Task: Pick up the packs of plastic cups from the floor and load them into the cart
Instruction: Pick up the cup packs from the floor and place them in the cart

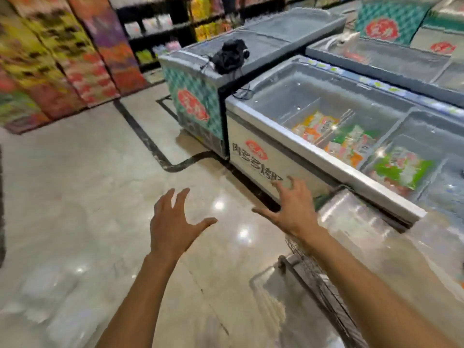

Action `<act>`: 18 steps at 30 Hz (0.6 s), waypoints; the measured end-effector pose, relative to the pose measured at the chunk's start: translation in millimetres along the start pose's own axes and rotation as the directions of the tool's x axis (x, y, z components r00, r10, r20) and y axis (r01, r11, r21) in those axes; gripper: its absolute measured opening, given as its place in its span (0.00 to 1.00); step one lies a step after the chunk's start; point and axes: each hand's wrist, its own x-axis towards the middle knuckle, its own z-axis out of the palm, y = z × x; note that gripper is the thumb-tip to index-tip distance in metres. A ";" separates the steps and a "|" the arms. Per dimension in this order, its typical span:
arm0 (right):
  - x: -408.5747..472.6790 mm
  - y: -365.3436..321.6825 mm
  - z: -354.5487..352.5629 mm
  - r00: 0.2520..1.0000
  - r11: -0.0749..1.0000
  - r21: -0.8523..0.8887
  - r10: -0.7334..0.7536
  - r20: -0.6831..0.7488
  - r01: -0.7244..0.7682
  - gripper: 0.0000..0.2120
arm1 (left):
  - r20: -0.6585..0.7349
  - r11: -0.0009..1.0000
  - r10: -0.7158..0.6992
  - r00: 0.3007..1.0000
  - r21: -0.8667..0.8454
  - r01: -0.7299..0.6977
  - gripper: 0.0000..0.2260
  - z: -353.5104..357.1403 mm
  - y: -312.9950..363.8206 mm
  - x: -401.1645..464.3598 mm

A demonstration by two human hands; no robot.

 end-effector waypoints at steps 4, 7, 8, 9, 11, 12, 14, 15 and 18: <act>11.7 -111.7 26.0 0.981 0.980 0.051 -0.191 -0.014 0.192 0.46 | -0.097 0.979 -0.202 0.974 -0.017 0.202 0.49 -58.2 -99.0 -29.5; 12.7 -206.5 50.8 0.948 0.947 0.044 -0.318 -0.009 0.318 0.47 | -0.151 0.952 -0.304 0.941 -0.012 0.306 0.49 -98.6 -179.4 -58.4; 11.4 -237.8 59.7 0.938 0.937 0.048 -0.348 0.003 0.347 0.47 | -0.164 0.942 -0.334 0.928 -0.014 0.336 0.49 -109.7 -204.8 -68.0; 9.7 -268.1 68.7 0.924 0.923 0.056 -0.381 0.014 0.380 0.47 | -0.178 0.932 -0.359 0.916 -0.007 0.364 0.49 -120.0 -228.6 -77.3; 3.1 -326.8 85.6 0.890 0.889 0.077 -0.455 0.027 0.452 0.47 | -0.210 0.904 -0.417 0.885 0.005 0.427 0.48 -138.1 -273.1 -95.7; -1.3 -354.0 93.1 0.873 0.871 0.094 -0.487 0.034 0.483 0.46 | -0.221 0.888 -0.450 0.865 -0.004 0.460 0.48 -145.8 -293.7 -104.1; -9.1 -405.3 109.0 0.834 0.833 0.130 -0.548 0.065 0.537 0.44 | -0.241 0.854 -0.510 0.825 -0.033 0.519 0.48 -157.4 -334.1 -118.3; -11.3 -429.5 118.0 0.812 0.813 0.146 -0.578 0.080 0.564 0.43 | -0.249 0.839 -0.534 0.808 -0.043 0.542 0.48 -162.3 -353.4 -123.4; -13.5 -497.4 147.5 0.748 0.747 0.199 -0.658 0.089 0.634 0.42 | -0.278 0.796 -0.593 0.756 -0.065 0.601 0.46 -174.2 -404.6 -132.3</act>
